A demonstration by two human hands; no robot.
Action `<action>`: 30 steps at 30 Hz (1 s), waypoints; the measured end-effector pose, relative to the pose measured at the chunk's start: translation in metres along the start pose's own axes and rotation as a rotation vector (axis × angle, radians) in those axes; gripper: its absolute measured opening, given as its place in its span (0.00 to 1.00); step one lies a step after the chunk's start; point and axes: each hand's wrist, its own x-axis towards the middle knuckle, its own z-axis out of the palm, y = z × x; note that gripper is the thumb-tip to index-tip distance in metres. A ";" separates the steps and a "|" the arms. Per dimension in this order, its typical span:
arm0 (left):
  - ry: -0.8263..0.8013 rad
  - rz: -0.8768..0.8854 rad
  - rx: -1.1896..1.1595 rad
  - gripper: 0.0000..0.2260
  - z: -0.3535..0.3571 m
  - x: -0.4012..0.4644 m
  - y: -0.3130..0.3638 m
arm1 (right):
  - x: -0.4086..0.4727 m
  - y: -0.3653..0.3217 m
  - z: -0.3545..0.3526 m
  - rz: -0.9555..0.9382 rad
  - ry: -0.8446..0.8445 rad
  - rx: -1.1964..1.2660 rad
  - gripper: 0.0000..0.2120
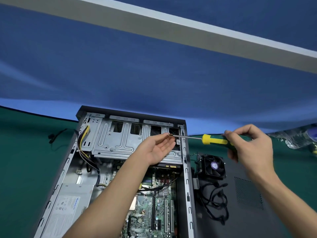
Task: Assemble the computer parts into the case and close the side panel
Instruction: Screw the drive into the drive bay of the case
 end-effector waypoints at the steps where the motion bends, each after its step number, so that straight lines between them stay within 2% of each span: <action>1: -0.010 -0.008 -0.023 0.03 0.000 -0.001 -0.001 | -0.001 0.000 0.001 0.002 0.005 0.009 0.12; 11: -0.047 0.005 -0.178 0.07 0.000 -0.007 -0.006 | -0.002 -0.003 0.003 0.041 -0.007 0.016 0.11; 14: -0.039 0.021 -0.168 0.05 -0.001 -0.009 -0.007 | -0.003 -0.004 0.002 0.060 -0.021 -0.002 0.11; 17: -0.017 0.060 -0.130 0.02 -0.004 -0.010 -0.009 | -0.003 -0.007 0.004 0.114 -0.079 -0.054 0.12; 23: 0.012 0.095 -0.209 0.03 -0.001 -0.010 -0.013 | -0.001 -0.023 0.010 0.215 -0.246 -0.167 0.11; 25: 0.046 0.094 -0.231 0.02 0.004 -0.011 -0.017 | -0.003 -0.025 0.011 0.225 -0.263 -0.140 0.09; 30: 0.056 0.055 -0.377 0.05 0.017 -0.017 -0.037 | -0.014 -0.036 0.002 0.116 -0.162 0.096 0.10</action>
